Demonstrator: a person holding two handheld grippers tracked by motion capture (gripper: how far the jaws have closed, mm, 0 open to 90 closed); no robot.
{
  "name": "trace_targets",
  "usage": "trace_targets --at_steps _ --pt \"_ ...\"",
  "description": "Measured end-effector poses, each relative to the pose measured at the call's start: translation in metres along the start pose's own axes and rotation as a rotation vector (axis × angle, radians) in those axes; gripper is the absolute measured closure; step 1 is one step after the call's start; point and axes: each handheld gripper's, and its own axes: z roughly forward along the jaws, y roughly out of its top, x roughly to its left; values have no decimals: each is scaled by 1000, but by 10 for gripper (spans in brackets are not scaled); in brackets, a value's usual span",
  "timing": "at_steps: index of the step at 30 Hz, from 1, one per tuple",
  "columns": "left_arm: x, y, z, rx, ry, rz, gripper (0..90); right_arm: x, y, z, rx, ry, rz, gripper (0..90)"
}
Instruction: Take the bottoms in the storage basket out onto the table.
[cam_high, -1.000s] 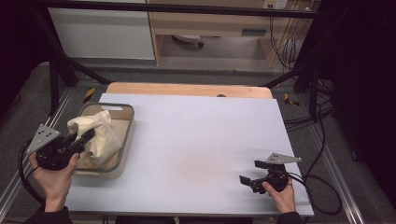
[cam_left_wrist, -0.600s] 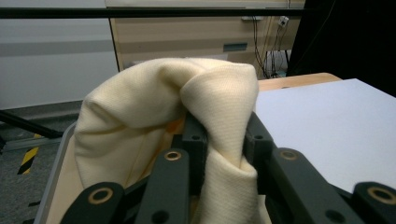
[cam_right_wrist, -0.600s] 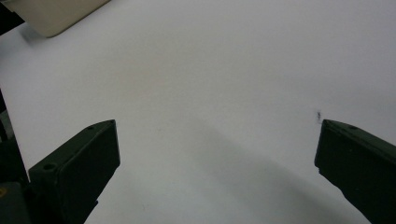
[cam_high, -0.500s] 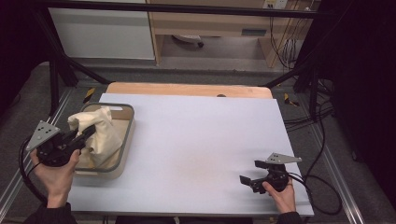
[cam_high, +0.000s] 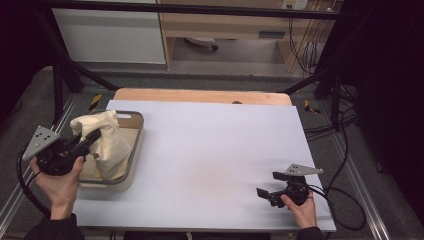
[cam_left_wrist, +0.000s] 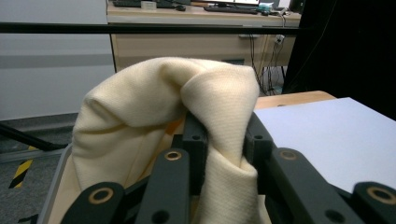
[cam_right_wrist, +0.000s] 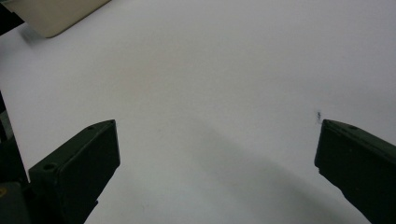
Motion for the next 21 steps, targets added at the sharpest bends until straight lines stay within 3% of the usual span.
trace_targets --at_steps 21 --pt "-2 8 -2 -58 -3 -12 757 0 0 0 1 -3 5 5"
